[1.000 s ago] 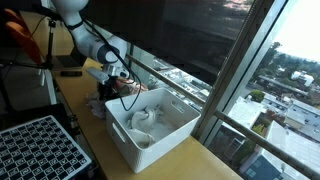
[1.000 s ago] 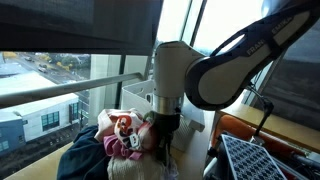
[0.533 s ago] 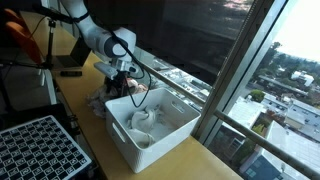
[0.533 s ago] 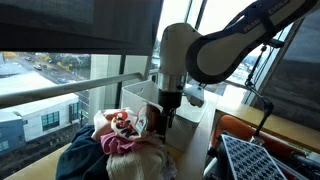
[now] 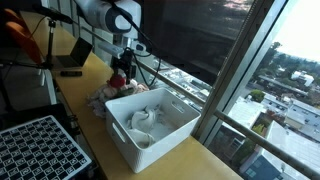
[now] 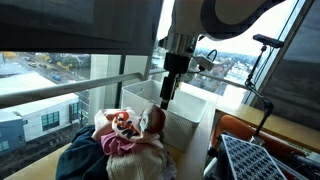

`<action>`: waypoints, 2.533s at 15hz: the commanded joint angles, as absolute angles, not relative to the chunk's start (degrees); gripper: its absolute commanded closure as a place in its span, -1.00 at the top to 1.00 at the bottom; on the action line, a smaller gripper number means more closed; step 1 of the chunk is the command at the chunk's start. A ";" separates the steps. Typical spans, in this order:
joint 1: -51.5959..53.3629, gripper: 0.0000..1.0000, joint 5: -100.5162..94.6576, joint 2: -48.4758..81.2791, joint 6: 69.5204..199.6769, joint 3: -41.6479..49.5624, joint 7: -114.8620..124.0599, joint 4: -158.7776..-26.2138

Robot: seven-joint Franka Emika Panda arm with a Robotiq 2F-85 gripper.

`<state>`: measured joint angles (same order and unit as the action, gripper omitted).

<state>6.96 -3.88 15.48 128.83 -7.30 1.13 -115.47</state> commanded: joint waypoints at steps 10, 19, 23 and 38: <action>-2.16 1.00 -1.26 19.86 126.79 -1.60 -12.02 -103.50; -6.77 1.00 0.33 32.46 127.11 -0.96 -15.05 -95.11; -6.67 1.00 0.66 36.10 128.16 -1.79 -14.89 -96.17; -8.15 -0.28 2.32 45.71 147.28 -5.02 -17.74 -99.76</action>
